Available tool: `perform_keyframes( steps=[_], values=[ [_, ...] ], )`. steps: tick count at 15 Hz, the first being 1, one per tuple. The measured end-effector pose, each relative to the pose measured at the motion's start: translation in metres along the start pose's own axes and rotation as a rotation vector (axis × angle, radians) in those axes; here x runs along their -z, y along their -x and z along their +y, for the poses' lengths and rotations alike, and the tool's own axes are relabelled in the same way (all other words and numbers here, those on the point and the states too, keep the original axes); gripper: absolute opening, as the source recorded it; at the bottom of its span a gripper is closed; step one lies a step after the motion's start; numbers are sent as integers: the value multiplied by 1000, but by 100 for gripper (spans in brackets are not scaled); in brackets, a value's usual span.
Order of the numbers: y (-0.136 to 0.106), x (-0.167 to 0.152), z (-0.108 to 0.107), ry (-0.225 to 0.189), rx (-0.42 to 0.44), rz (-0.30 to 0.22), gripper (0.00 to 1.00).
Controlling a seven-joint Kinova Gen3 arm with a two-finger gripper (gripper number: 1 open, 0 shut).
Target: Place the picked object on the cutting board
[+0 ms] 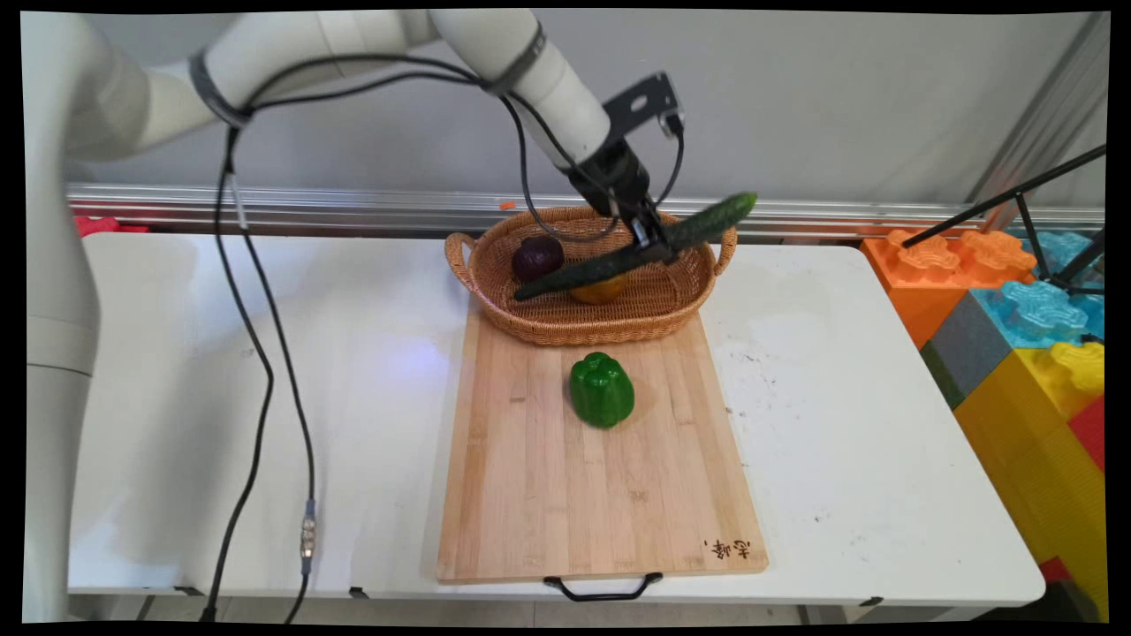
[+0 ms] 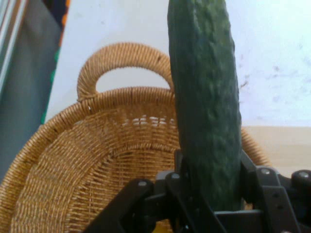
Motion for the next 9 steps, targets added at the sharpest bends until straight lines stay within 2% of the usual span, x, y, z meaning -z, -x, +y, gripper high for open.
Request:
perform_keyframes(
  steps=[4, 9],
  values=[
    [-20, 44, 26, 6, 47, 28, 0],
    [-31, 70, 65, 44, 97, 5, 0]
  ],
)
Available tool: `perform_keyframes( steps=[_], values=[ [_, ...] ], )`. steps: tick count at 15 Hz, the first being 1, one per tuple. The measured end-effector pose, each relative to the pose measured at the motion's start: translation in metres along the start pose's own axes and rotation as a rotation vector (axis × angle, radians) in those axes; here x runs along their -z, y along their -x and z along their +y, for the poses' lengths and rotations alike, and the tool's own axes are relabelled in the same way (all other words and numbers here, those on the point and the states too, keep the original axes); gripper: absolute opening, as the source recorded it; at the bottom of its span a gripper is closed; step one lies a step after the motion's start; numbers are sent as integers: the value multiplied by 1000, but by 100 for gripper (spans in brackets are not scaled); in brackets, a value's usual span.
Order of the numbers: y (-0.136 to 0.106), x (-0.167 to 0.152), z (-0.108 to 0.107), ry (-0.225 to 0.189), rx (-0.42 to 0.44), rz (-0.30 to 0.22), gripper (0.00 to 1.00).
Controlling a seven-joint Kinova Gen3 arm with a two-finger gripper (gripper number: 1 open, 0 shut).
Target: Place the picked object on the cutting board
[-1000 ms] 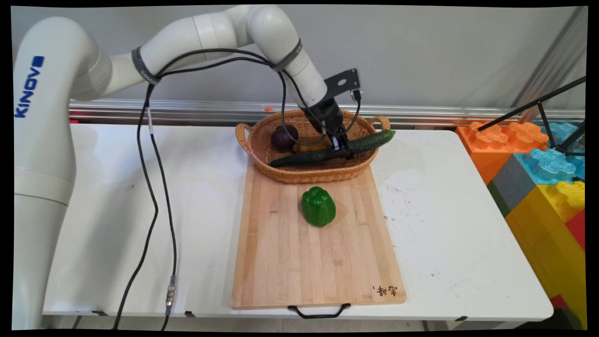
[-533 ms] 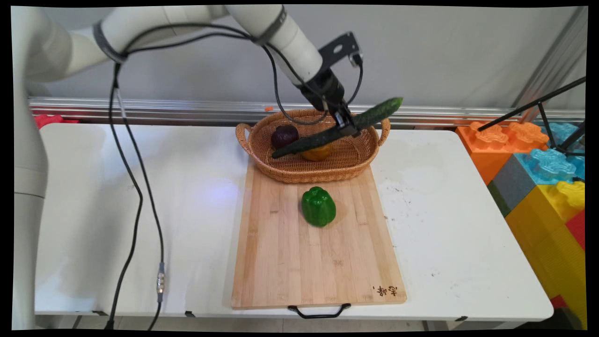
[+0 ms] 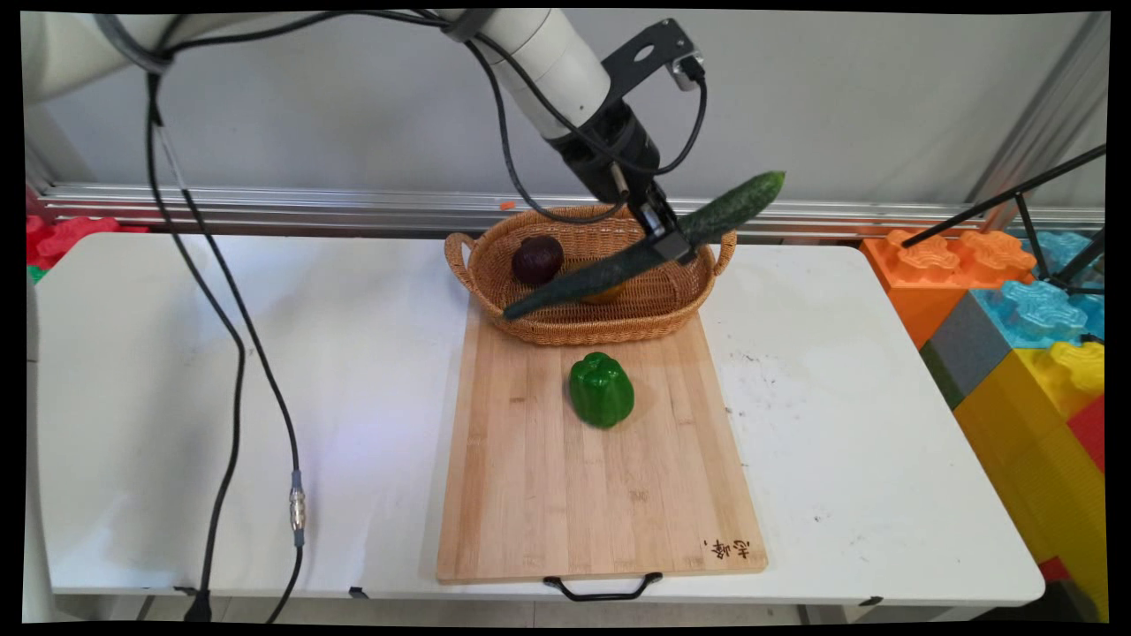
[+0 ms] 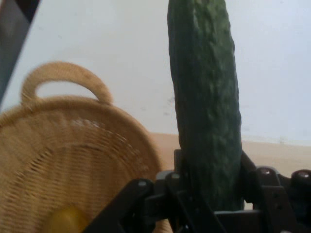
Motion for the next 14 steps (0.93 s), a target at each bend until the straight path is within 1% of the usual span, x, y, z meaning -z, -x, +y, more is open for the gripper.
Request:
perform_keyframes(
  steps=[3, 5, 7, 10, 14],
  values=[
    [10, 14, 42, 32, 73, -66, 0],
    [21, 17, 69, 58, 93, -111, 0],
    [34, 14, 89, 74, 98, -143, 0],
    [53, -2, 114, 96, 110, -173, 0],
    [69, -42, 138, 120, 129, -177, 0]
  ],
)
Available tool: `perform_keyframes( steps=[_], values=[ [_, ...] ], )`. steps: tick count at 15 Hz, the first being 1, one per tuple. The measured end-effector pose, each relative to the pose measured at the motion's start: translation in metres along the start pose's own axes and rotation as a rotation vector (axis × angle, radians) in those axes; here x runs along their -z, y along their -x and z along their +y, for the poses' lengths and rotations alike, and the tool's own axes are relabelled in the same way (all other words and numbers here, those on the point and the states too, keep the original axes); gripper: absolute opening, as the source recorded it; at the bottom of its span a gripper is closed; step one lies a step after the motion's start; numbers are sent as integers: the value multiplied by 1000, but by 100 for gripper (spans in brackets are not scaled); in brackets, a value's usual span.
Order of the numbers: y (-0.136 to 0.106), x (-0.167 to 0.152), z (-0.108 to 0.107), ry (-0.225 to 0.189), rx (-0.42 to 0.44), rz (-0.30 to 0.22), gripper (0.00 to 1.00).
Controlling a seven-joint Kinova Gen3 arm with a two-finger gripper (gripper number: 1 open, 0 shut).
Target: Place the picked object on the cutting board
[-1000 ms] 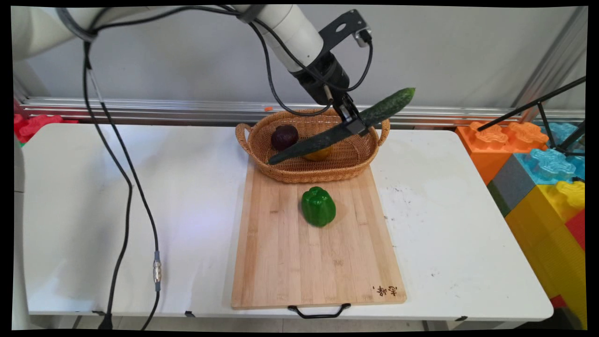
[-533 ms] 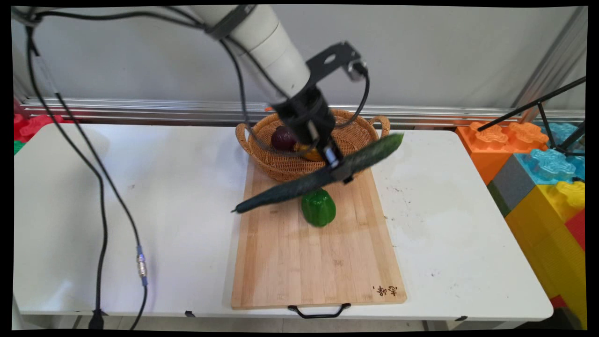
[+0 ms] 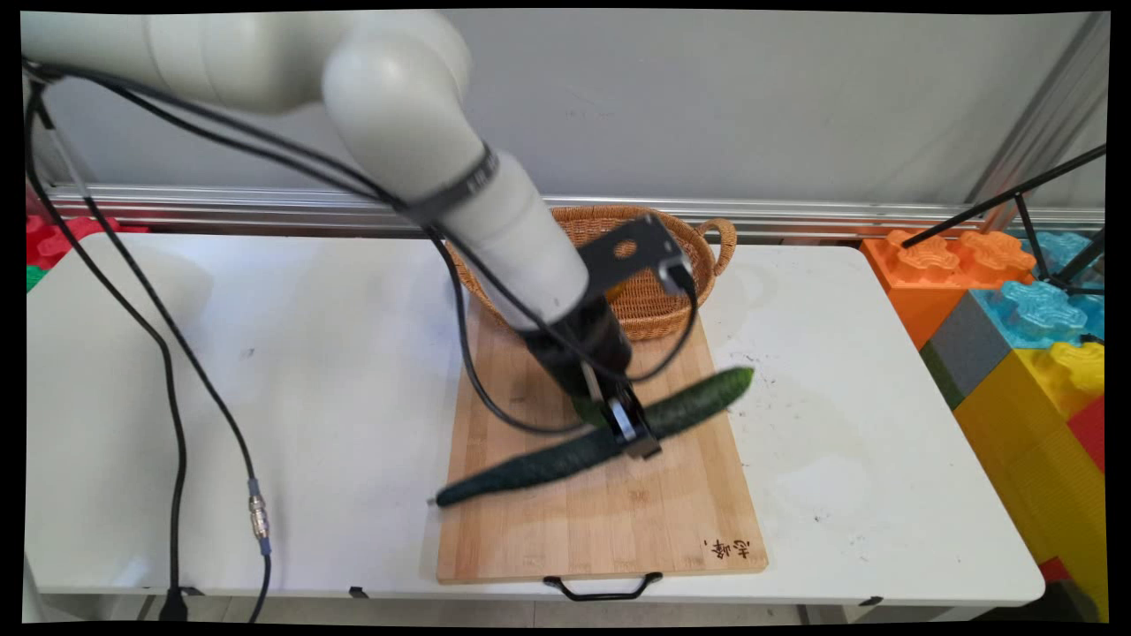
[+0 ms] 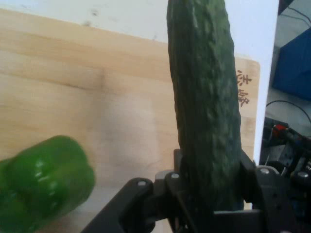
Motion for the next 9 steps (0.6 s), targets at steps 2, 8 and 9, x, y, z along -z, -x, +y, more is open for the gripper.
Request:
perform_keyframes(
  steps=[2, 8, 9],
  values=[
    [2, -23, 4, 4, 10, -9, 0],
    [-4, -74, 2, -14, 13, -15, 0],
    [-6, -80, 1, -18, 10, -15, 0]
  ],
)
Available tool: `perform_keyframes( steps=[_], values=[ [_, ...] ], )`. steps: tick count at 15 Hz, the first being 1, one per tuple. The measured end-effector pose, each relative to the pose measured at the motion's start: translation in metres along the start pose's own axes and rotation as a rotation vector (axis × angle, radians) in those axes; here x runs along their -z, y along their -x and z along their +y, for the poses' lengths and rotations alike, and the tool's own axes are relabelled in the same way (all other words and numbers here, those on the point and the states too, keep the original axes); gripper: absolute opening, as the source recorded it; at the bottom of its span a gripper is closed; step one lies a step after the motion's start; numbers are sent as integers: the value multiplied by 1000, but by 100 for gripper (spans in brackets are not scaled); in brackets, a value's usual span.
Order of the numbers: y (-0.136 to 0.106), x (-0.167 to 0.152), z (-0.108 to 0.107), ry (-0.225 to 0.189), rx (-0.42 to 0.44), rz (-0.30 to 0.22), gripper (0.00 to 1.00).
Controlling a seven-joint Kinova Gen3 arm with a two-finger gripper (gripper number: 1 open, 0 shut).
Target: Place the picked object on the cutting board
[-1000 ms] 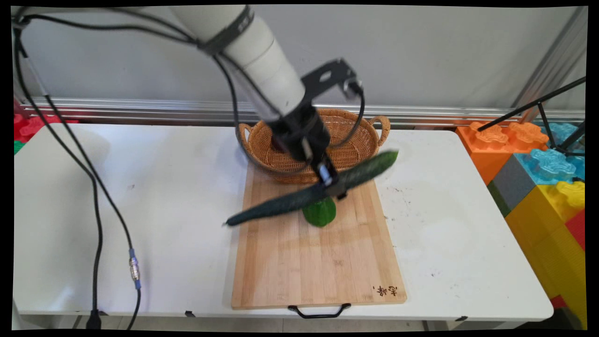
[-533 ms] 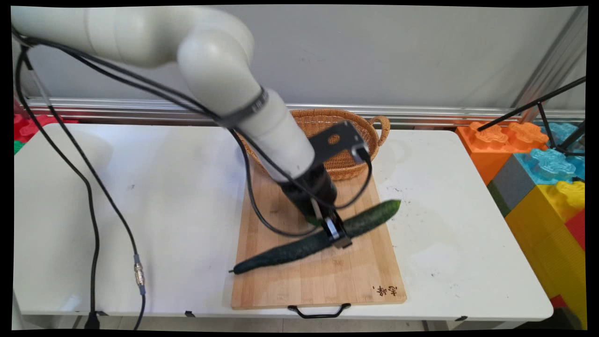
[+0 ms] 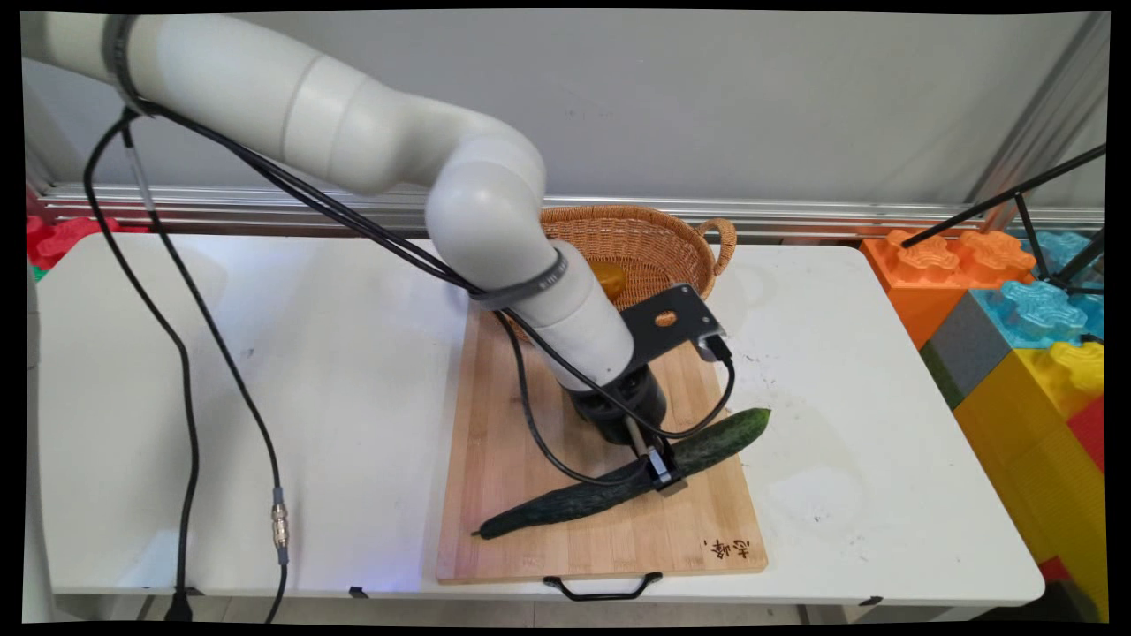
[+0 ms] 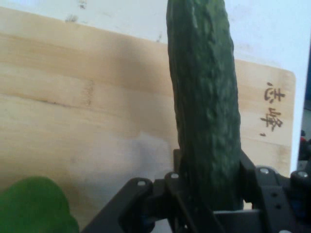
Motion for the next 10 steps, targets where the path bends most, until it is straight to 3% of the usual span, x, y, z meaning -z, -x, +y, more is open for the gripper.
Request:
perform_keyframes(
  steps=[4, 5, 10],
  values=[
    [-6, -13, -3, -10, -12, -5, 0],
    [-7, -15, -4, -13, -15, -8, 100],
    [-13, -14, -8, -24, -26, -23, 100]
  ],
)
